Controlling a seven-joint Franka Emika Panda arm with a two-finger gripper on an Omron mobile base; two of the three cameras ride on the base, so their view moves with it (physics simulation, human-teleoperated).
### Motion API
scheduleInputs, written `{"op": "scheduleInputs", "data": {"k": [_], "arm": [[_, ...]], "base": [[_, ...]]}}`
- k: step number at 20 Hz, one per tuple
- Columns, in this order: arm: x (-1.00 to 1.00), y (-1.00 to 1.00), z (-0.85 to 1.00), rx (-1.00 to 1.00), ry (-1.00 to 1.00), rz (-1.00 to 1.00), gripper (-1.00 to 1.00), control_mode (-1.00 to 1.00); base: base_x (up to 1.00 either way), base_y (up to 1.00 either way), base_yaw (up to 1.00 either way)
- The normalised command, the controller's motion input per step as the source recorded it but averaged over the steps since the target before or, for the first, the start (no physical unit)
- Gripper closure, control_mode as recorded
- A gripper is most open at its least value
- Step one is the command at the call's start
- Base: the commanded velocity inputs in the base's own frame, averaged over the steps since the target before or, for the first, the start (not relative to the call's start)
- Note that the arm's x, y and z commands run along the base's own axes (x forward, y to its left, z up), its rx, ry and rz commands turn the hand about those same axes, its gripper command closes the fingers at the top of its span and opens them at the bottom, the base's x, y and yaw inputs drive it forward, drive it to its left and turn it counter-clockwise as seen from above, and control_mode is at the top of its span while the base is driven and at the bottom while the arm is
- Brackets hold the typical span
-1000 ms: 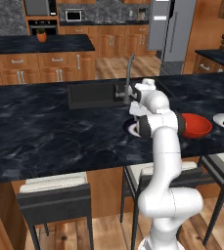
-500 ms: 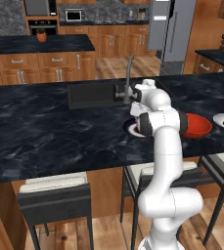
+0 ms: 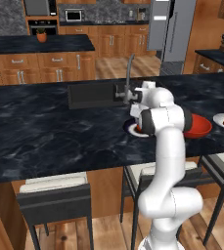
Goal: Pick the chicken drumstick and tomato from their plates and place them in the bowl. Then put the bowl in the fridge.
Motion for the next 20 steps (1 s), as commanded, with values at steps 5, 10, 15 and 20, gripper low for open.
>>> {"op": "scheduleInputs", "data": {"k": [5,10,15,20], "arm": [[0.02,0.09,-0.09,-0.01,-0.16,-0.01,-1.0,-1.0],[0.0,0.01,-0.16,-0.01,-0.06,-0.01,-1.0,-1.0],[0.06,-0.06,-0.12,-0.04,0.0,0.0,-1.0,-1.0],[0.07,-0.06,-0.03,0.0,0.0,0.0,-1.0,-1.0]], "base": [[0.0,0.0,0.0],[0.0,0.0,0.0],[0.0,0.0,0.0],[0.0,0.0,0.0]]}}
